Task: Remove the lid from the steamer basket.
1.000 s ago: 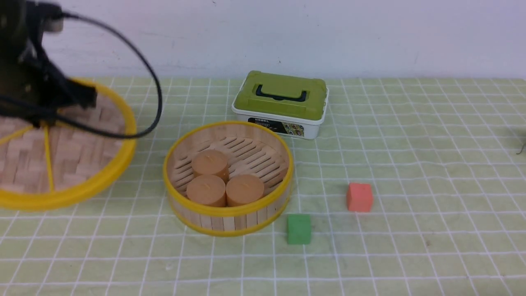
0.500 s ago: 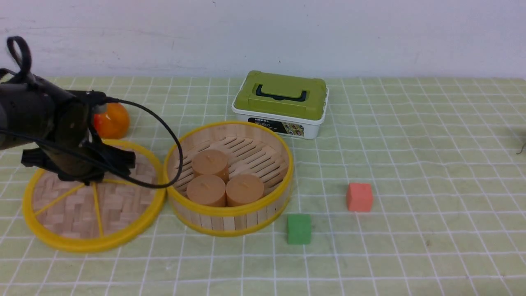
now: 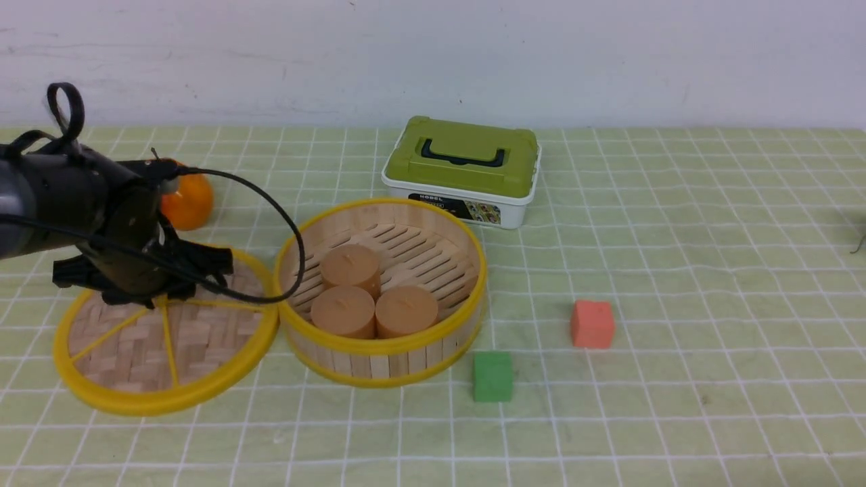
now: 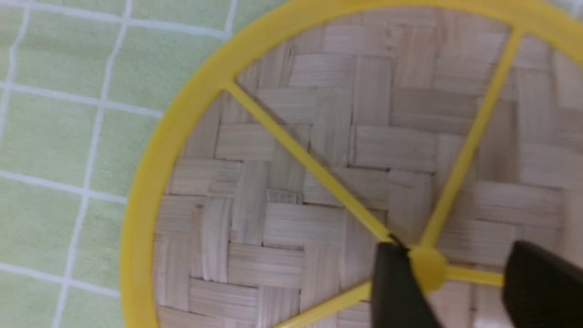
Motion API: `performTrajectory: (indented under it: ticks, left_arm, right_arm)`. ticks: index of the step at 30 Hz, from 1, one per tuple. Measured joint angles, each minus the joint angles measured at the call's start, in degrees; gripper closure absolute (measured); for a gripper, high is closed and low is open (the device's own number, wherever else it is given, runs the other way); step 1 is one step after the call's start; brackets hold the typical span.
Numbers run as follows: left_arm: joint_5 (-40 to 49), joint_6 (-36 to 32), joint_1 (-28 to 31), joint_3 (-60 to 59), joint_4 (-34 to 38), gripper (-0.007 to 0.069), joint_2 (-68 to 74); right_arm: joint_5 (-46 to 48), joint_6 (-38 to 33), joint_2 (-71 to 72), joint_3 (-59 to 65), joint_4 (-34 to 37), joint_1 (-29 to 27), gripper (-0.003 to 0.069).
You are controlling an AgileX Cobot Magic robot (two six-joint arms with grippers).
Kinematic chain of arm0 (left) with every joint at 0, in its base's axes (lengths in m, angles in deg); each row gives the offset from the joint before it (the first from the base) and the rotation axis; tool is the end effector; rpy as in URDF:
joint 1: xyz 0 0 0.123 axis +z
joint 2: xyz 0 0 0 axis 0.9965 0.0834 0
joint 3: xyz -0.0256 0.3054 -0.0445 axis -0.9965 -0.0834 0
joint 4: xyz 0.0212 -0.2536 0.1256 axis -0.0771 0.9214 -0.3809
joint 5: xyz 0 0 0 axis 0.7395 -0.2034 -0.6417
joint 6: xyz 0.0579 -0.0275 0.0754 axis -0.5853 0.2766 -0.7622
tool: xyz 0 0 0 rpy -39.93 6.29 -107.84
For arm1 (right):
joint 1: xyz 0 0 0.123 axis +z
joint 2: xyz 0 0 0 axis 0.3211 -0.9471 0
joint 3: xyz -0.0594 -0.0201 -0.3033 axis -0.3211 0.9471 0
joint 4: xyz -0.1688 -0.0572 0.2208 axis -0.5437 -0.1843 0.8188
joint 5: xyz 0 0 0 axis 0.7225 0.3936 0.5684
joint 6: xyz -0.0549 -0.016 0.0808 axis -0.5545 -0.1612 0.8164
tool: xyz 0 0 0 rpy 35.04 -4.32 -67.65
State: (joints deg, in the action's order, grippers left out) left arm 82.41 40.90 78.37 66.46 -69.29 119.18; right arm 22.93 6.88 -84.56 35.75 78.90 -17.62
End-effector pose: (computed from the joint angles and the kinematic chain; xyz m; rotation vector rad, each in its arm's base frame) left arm 0.4174 -0.0297 0.2050 -0.2838 2.5138 0.1048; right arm 0.0675 -0.0006 0.1706 0.0186 1.8624 0.0128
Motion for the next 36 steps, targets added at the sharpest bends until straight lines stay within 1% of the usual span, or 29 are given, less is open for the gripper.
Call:
performTrajectory:
  ticks: [1, 2, 4, 6, 8, 9, 10, 12, 13, 14, 15, 16, 19, 21, 23, 24, 25, 26, 27, 30, 32, 33, 36]
  left_arm:
    - [0.0, 0.0, 0.0, 0.0, 0.1, 0.0267, -0.6]
    - [0.1, -0.1, 0.0, 0.0, 0.1, 0.0224, -3.5]
    - [0.1, -0.1, 0.0, 0.0, -0.1, 0.0207, -6.3]
    - [0.1, -0.1, 0.0, 0.0, -0.7, 0.0218, -13.5]
    - [0.1, -0.1, 0.0, 0.0, -1.6, 0.0277, -19.9]
    - [0.1, -0.1, 0.0, 0.0, -1.6, 0.0277, -20.6]
    - [0.1, -0.1, 0.0, 0.0, -2.2, 0.0366, -26.8]
    - [0.1, -0.1, 0.0, 0.0, -2.3, 0.0472, -33.8]
    - [0.2, -0.1, 0.0, 0.0, -2.3, 0.0516, -37.1]
    - [0.2, -0.1, 0.0, 0.0, -2.3, 0.0527, -37.8]
    - [0.3, -0.1, 0.0, -0.1, -2.4, 0.06, -41.6]
    - [0.3, -0.2, 0.0, -0.3, -2.5, 0.0634, -44.7]
    - [-0.4, -0.2, 0.0, -3.7, -2.7, 0.0637, -54.7]
    - [-0.7, -0.2, 0.0, -5.7, -2.7, 0.0637, -57.8]
    - [-1.8, -0.2, 0.0, -12.7, -2.8, 0.0637, -66.4]
    - [-2.0, -0.2, 0.0, -13.3, -2.8, 0.0637, -67.0]
    - [-2.7, -0.2, 0.0, -19.0, -2.8, 0.0637, -72.2]
    - [-2.8, -0.2, 0.0, -19.6, -2.8, 0.0637, -72.8]
    - [-3.2, -0.2, 0.0, -25.7, -2.8, 0.0637, -77.7]
    - [-3.4, -0.2, 0.0, -34.3, -2.5, 0.0637, -82.3]
    - [-3.4, -0.2, 0.0, -36.9, -1.8, 0.0637, -83.5]
    - [-3.5, -0.2, 0.0, -40.7, -0.4, 0.0637, -84.7]
    - [-3.5, -0.1, 0.0, -46.0, 3.8, 0.0637, -85.4]
  right_arm:
    - [0.0, 0.0, 0.0, 0.0, 0.0, 0.0, 0.0418]
    - [0.0, 0.0, 0.0, 0.0, 0.0, 0.0, 0.0418]
    - [0.0, 0.0, 0.0, 0.0, 0.0, 0.0, 0.0418]
    - [0.0, 0.0, 0.0, 0.0, 0.0, 0.0, 0.0418]
    - [0.0, 0.0, 0.0, 0.0, 0.0, 0.0, 0.0418]
    - [0.0, 0.0, 0.0, 0.0, 0.0, 0.0, 0.0418]
    - [0.0, 0.0, 0.0, 0.0, 0.0, 0.0, 0.0418]
    - [0.0, 0.0, 0.0, 0.0, 0.0, 0.0, 0.0418]
    - [0.0, 0.0, 0.0, 0.0, 0.0, 0.0, 0.0418]
    - [0.0, 0.0, 0.0, 0.0, 0.0, 0.0, 0.0418]
    - [0.0, 0.0, 0.0, 0.0, 0.0, 0.0, 0.0418]
    - [0.0, 0.0, 0.0, 0.0, 0.0, 0.0, 0.0418]
    - [0.0, 0.0, 0.0, 0.0, 0.0, 0.0, 0.0418]
    - [0.0, 0.0, 0.0, 0.0, 0.0, 0.0, 0.0418]
    - [0.0, 0.0, 0.0, 0.0, 0.0, 0.0, 0.0418]
    - [0.0, 0.0, 0.0, 0.0, 0.0, 0.0, 0.0418]
    - [0.0, 0.0, 0.0, 0.0, 0.0, 0.0, 0.0418]
    - [0.0, 0.0, 0.0, 0.0, 0.0, 0.0, 0.0418]
    - [0.0, 0.0, 0.0, 0.0, 0.0, 0.0, 0.0418]
    - [0.0, 0.0, 0.0, 0.0, 0.0, 0.0, 0.0418]
    - [0.0, 0.0, 0.0, 0.0, 0.0, 0.0, 0.0418]
    - [0.0, 0.0, 0.0, 0.0, 0.0, 0.0, 0.0418]
    - [0.0, 0.0, 0.0, 0.0, 0.0, 0.0, 0.0418]
